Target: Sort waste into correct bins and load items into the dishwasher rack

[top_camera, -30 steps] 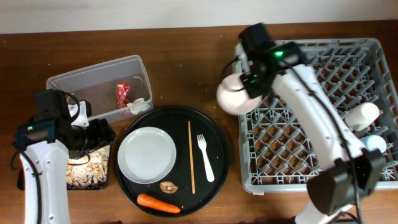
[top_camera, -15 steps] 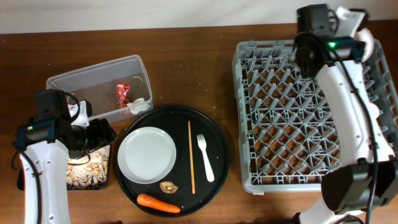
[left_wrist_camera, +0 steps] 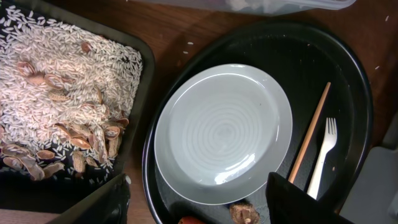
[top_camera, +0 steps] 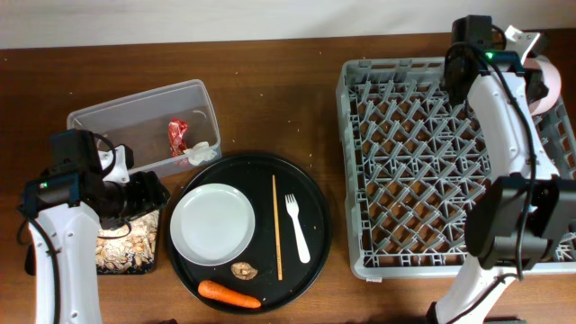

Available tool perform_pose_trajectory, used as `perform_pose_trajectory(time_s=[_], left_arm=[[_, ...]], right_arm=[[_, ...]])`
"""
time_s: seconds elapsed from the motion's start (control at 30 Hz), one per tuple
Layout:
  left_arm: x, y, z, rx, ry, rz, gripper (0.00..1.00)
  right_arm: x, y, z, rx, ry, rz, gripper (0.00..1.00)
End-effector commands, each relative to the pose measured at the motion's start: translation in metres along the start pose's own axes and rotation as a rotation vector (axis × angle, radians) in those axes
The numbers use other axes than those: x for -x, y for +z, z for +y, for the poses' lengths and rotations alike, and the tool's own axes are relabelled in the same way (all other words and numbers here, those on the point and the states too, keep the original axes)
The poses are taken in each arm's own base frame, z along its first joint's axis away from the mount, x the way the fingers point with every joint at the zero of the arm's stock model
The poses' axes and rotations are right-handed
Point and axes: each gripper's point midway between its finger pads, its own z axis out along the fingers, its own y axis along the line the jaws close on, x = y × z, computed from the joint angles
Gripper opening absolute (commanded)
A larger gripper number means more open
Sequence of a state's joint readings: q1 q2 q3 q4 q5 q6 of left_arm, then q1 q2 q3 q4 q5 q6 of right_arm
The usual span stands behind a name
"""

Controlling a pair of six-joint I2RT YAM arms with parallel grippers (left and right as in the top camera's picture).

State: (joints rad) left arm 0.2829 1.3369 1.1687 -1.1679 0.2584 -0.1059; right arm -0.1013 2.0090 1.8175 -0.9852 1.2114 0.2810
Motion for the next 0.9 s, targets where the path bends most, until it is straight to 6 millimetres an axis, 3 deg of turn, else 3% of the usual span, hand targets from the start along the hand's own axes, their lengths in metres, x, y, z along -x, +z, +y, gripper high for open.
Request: perform_pose_trajectory(time_s=[0.0, 0.23, 0.47, 0.87], left_arm=[[-0.003, 0.000, -0.002, -0.017, -0.007, 0.004, 0.70], [-0.003, 0.000, -0.002, -0.017, -0.007, 0.004, 0.69], [-0.001, 0.000, -0.002, -0.018, -0.006, -0.002, 0.69], [-0.001, 0.000, -0.002, -0.018, -0.005, -0.005, 0.69]], right_arm=[[-0.005, 0.017, 0.011, -0.026, -0.013, 0.026, 0.04], [-0.018, 0.028, 0.040, -0.023, -0.073, 0.050, 0.04], [-0.024, 0.029, 0.051, 0.018, -0.090, 0.070, 0.04], [-0.075, 0.011, 0.096, 0.347, -0.182, 0.285, 0.04]])
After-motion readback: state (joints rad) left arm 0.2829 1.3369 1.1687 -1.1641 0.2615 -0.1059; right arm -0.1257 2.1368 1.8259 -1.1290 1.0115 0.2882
